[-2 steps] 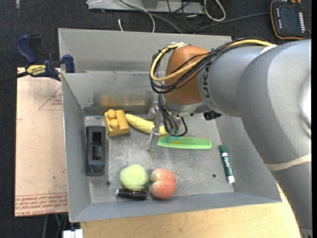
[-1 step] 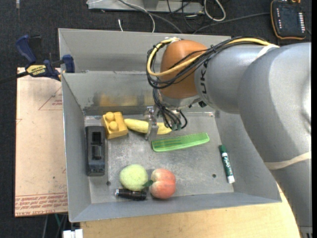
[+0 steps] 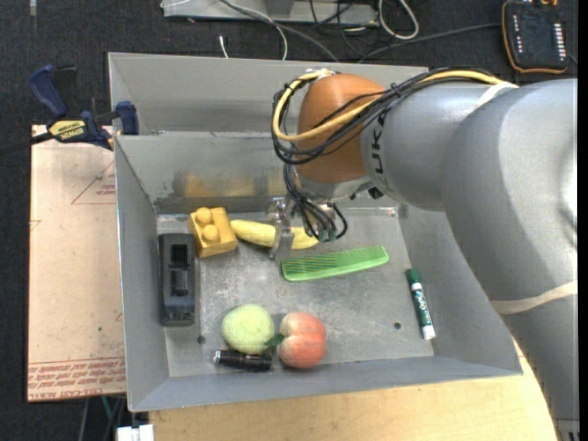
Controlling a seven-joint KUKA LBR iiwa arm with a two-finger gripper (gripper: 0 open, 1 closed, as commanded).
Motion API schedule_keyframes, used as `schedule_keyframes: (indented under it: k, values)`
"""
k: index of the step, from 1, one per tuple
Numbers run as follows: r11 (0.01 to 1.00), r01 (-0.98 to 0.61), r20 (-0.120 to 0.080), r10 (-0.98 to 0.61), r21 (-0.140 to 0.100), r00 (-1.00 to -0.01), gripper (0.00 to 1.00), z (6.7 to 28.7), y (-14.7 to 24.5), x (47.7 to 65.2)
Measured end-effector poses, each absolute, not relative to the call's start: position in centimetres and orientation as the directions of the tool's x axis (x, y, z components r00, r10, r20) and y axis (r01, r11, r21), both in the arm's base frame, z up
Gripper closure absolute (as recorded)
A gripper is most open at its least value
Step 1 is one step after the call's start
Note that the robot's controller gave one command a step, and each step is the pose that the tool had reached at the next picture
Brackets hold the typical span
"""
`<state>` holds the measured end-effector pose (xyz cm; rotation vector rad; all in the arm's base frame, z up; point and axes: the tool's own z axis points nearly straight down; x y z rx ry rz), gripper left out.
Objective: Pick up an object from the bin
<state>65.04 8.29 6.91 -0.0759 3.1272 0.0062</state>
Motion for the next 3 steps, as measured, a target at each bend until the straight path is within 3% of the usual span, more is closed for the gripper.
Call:
schedule_keyframes:
  k: [1,2,3]
  values:
    - [0.999,-0.048,-0.007,-0.048,0.002,-0.999,1.00,10.7,8.2,64.8]
    - [0.999,-0.049,-0.016,-0.048,0.004,-0.999,1.00,14.2,8.3,65.1]
    - [0.999,-0.048,-0.018,-0.048,0.005,-0.999,1.00,15.1,8.3,65.1]
